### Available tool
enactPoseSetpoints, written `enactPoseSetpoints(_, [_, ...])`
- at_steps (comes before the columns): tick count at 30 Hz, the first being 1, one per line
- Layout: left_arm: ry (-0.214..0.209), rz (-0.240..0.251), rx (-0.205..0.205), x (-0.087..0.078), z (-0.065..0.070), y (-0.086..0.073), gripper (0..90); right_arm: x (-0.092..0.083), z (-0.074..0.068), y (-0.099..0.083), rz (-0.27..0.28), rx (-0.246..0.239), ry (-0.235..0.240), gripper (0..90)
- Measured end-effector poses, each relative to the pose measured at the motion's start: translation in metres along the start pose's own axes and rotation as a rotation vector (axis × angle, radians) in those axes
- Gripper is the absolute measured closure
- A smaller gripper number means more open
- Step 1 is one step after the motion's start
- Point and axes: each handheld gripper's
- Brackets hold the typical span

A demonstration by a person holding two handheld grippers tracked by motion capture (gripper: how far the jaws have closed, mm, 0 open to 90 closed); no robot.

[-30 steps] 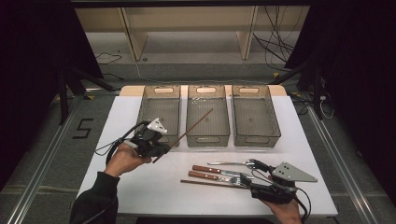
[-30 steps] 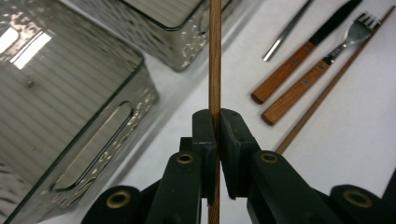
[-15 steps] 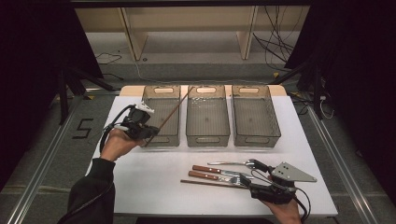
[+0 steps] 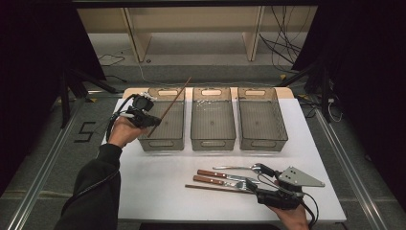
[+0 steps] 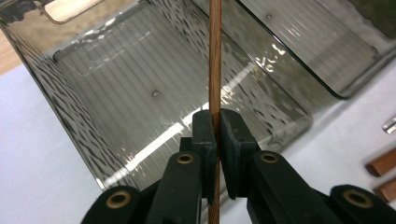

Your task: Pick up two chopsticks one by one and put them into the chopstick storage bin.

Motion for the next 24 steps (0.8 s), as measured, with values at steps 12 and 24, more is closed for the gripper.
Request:
enactPoseSetpoints(12, [0.042,-0.003,-0.064,0.013,-0.02,-0.001,84.6,0.0,0.0,0.0,-0.001,0.002,0.002,26.9])
enactPoseSetpoints(24, [0.069,-0.026,-0.106,0.024,-0.027,-0.01,84.5,0.0,0.0,0.0,-0.001,0.003,0.003,26.9])
Point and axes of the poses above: each handheld gripper's, and its own axes: x roughly forward along the jaws, y roughly out of its top, z roughly to its right, and after that the axes turned 4 degrees about z, right-handed
